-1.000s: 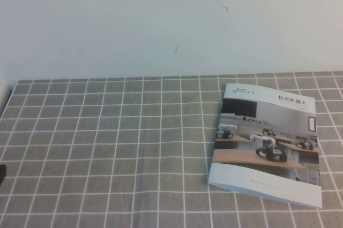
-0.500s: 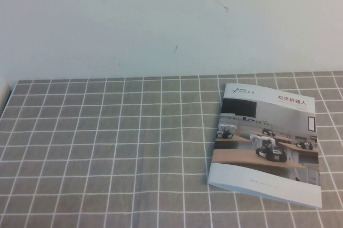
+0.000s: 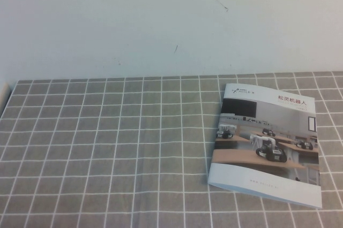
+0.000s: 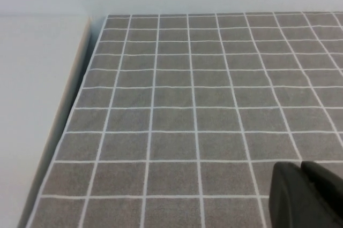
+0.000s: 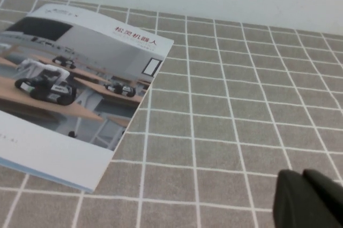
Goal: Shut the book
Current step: 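Close the open booklet and leave it lying on the table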
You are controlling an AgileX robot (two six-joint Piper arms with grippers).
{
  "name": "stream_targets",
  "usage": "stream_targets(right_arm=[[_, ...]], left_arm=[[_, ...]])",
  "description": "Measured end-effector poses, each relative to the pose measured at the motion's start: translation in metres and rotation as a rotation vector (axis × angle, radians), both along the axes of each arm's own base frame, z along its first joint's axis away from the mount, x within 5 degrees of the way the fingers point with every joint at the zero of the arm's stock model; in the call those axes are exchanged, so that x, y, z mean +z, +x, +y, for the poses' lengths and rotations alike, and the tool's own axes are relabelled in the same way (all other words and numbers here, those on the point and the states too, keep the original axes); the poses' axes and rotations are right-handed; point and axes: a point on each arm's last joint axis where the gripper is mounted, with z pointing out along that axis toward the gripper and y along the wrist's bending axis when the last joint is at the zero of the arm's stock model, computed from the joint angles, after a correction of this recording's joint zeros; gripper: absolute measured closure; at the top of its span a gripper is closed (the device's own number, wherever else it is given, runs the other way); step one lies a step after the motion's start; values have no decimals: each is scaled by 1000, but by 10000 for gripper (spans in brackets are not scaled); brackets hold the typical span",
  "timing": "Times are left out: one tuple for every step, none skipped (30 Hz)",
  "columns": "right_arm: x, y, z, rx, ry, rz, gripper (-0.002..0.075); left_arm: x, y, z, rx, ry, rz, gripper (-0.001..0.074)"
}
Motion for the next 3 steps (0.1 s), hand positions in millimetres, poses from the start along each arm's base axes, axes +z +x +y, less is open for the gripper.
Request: stream_targets(right_arm=[[0, 0, 0, -1, -5, 2, 729], [0, 0, 0, -1, -5, 2, 729], [0, 0, 0, -1, -5, 2, 729]], left_arm=[[0, 0, 0, -2, -14, 1, 738], [0, 0, -1, -5, -25, 2, 738], [0, 0, -1, -9, -37, 3, 738]])
